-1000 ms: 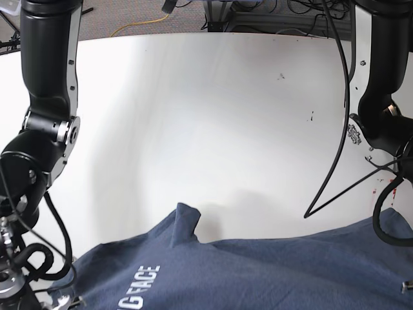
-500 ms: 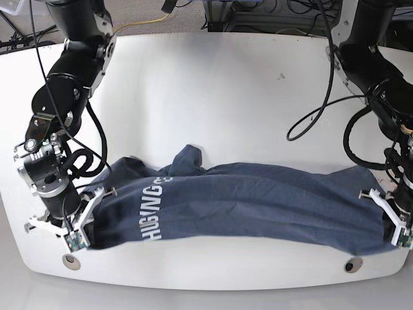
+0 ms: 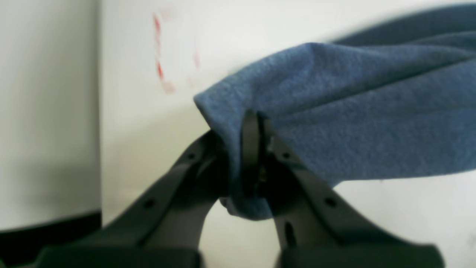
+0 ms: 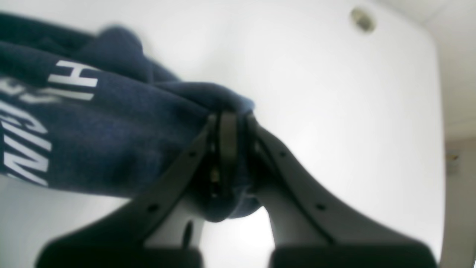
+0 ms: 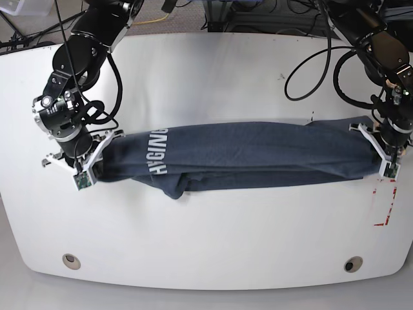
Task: Fold the T-shirt properly
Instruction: 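Lay the shirt on the table with both grippers, pulling it taut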
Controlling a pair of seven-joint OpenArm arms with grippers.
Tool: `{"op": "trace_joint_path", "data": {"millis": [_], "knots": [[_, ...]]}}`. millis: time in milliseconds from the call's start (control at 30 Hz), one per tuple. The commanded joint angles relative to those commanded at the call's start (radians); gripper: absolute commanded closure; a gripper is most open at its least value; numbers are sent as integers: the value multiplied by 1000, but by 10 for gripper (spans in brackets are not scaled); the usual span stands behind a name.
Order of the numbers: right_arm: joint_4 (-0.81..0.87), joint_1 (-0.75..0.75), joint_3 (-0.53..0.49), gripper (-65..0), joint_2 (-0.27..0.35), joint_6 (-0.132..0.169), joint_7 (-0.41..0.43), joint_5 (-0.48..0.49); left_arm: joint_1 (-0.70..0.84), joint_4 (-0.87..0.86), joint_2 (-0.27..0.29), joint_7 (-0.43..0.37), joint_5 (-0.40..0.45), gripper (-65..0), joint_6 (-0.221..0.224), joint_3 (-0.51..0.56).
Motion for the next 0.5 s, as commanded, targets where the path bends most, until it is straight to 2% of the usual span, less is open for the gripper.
{"op": "trace_joint_path", "data": {"millis": [67, 200, 300, 433, 500], "knots": [[2, -46, 0, 0, -8, 0, 0, 0, 63, 0, 25, 0, 0, 0, 0, -2], [2, -117, 2, 0, -8, 0, 0, 0, 160, 0, 31, 0, 3, 0, 0, -5], [2, -181, 68, 0, -14, 0, 0, 8, 247, 0, 31, 0, 3, 0, 0, -37], [0, -272, 135, 0, -25, 0, 0, 87, 315, -8, 29, -3, 3, 0, 0, -74], [-2, -313, 146, 0, -15, 0, -2, 130, 331, -9, 11, -3, 3, 0, 0, -77]]}}
